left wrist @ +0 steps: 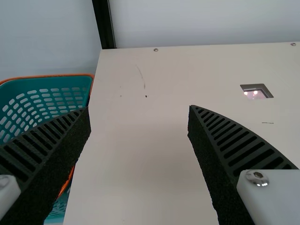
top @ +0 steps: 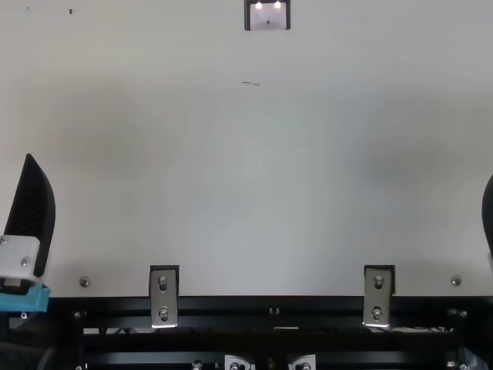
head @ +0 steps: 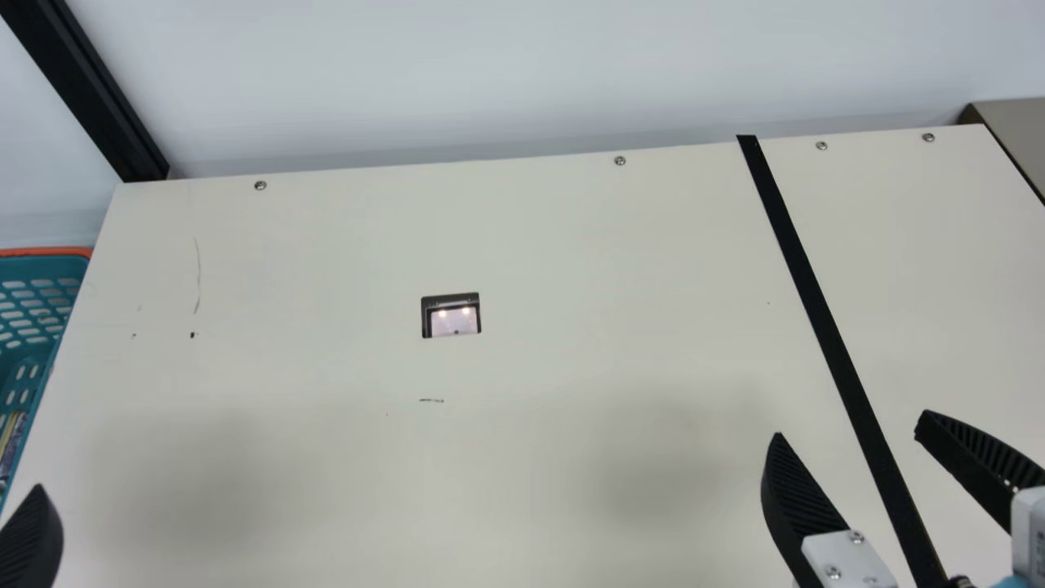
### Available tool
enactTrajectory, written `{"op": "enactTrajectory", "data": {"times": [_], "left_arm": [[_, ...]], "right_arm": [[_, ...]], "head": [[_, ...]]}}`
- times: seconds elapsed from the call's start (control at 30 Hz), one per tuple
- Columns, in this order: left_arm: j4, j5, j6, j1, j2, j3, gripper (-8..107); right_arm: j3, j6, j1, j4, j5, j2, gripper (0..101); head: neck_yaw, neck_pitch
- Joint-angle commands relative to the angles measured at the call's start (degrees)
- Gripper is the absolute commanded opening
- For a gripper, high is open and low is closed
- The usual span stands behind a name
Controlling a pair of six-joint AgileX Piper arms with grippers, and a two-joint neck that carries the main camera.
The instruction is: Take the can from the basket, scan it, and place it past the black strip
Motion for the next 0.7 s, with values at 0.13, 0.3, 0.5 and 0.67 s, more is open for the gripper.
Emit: {"op": "enactTrajectory", "data": {"times": [0.13, 0.3, 0.5, 0.67], "left_arm": [[0.00, 0.00, 0.00, 0.00, 0.00, 0.00, 90], [0.00, 0.00, 0.00, 0.00, 0.00, 0.00, 90], [0.00, 0.00, 0.00, 0.00, 0.00, 0.00, 90], [0.00, 0.00, 0.00, 0.00, 0.00, 0.00, 90]], "right_arm": [[0.00, 0.00, 0.00, 0.00, 0.00, 0.00, 101], [0.00, 0.00, 0.00, 0.00, 0.00, 0.00, 101], [0.00, 0.00, 0.00, 0.00, 0.00, 0.00, 101], [0.00, 0.00, 0.00, 0.00, 0.00, 0.00, 101]], "head": [[0.42, -1.99], [0.42, -1.99], [0.42, -1.99], [0.42, -1.99]]}}
